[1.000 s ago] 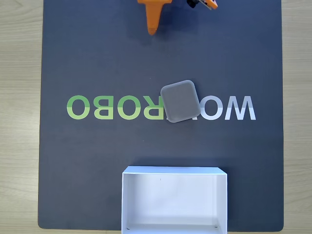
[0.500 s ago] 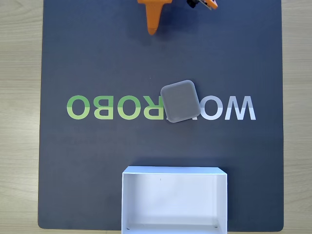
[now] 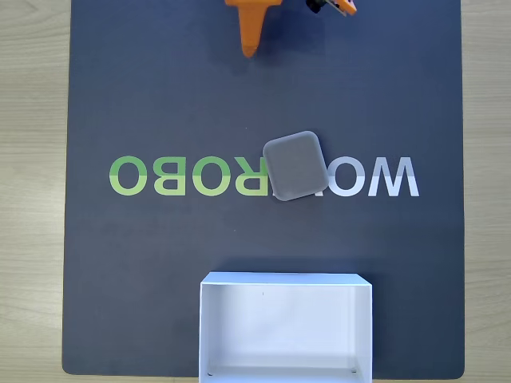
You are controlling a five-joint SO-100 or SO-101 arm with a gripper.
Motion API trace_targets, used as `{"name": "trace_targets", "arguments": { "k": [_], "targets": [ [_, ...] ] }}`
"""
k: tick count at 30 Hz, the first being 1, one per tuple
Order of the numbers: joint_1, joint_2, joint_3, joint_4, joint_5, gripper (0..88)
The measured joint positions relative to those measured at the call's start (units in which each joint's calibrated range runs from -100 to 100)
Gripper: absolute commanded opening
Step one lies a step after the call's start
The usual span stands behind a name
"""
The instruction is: Grab the usb to bin
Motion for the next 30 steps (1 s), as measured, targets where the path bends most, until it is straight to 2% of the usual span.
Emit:
{"name": "trace_targets", "arguments": {
  "k": [7,12,17,24,30],
  "targets": [
    [0.0,3.15,0.09,-1.98,0.0,2.6],
    [0.0,14.62,-2.26,-13.19,-0.1,2.1],
    [-2.56,32.93,-14.19,-20.69,-0.1,2.9],
    [-6.72,63.27,-37.6,-19.05,-0.1,2.9],
    [-7.52,82.33,-60.19,-7.16,-0.47,3.0]
  ]
}}
